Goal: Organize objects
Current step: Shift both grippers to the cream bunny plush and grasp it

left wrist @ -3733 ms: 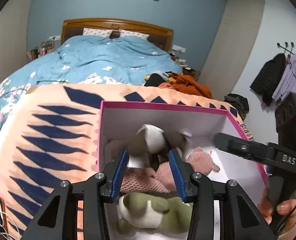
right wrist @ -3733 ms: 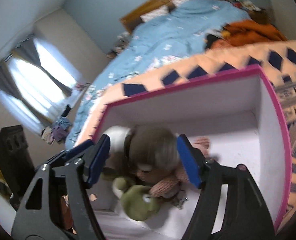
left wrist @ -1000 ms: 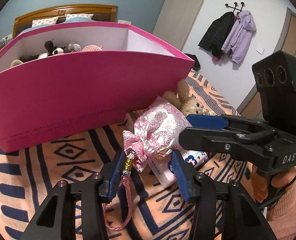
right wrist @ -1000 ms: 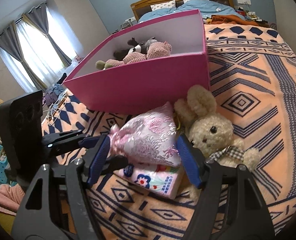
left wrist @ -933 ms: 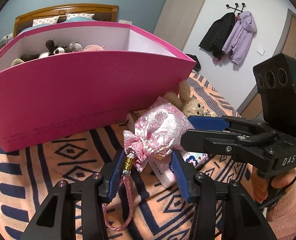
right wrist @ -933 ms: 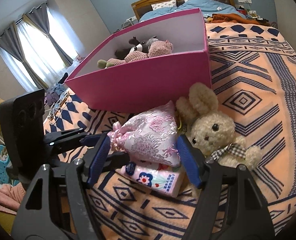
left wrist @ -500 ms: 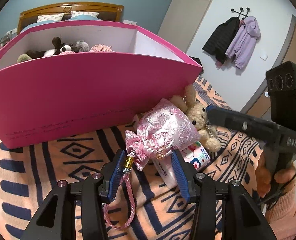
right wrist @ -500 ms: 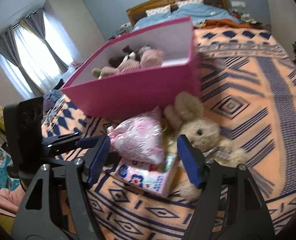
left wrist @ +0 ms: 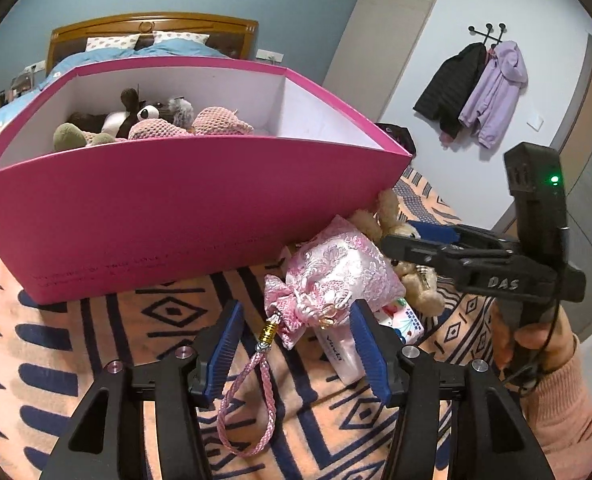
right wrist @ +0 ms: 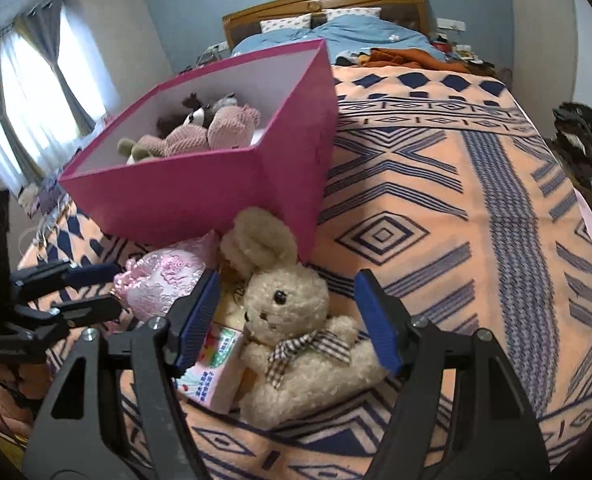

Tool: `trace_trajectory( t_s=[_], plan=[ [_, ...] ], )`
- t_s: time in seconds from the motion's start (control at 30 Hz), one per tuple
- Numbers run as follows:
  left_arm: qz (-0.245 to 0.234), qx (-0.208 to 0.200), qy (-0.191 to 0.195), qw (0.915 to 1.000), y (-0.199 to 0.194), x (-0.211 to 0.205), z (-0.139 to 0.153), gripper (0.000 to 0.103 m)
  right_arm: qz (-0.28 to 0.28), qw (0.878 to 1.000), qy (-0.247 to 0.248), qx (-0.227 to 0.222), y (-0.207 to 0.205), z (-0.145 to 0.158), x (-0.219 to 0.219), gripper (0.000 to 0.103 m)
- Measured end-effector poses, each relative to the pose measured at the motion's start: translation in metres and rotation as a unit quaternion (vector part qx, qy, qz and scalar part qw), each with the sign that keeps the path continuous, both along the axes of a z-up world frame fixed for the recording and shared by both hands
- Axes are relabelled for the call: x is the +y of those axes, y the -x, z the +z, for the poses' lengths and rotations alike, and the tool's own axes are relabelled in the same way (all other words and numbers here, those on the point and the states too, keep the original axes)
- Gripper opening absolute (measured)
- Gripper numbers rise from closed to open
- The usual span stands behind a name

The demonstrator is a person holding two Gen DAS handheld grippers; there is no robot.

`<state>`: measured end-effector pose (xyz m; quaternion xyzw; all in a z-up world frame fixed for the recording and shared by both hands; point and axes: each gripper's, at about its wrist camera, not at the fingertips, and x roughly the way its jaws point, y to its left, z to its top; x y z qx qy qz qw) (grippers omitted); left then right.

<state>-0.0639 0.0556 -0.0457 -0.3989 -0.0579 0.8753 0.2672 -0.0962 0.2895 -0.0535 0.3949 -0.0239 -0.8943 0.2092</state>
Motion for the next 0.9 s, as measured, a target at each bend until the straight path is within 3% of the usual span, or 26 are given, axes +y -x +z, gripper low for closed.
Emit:
trace_trajectory(
  t_s=[0.1,0.13,0.17,0.37,0.7,0.9],
  plan=[
    [-0.003,0.003,0.0,1.0,-0.001,0.001,0.003,0.056,0.013,1.0,-0.015,-0.004,0.002,-0.006,-0.006,0.062],
    [-0.004,0.004,0.0,1.0,-0.001,0.001,0.004,0.056,0.018,1.0,-0.025,-0.006,0.003,-0.009,-0.008,0.045],
    [-0.004,0.005,0.0,1.0,-0.002,0.001,0.005,0.056,0.019,0.999,-0.031,-0.007,0.003,-0.011,-0.008,0.042],
    [-0.021,0.016,-0.007,0.9996,-0.008,0.005,0.013,0.056,0.013,1.0,-0.012,0.004,-0.009,-0.003,0.002,0.041],
    [-0.142,0.016,-0.062,0.9878,-0.025,0.042,0.037,0.056,0.021,0.995,0.098,0.03,-0.04,0.036,0.014,0.041],
    [-0.152,0.016,-0.063,0.9862,-0.018,0.055,0.043,0.055,0.053,0.988,0.14,0.041,-0.044,0.054,-0.004,0.041]
  ],
)
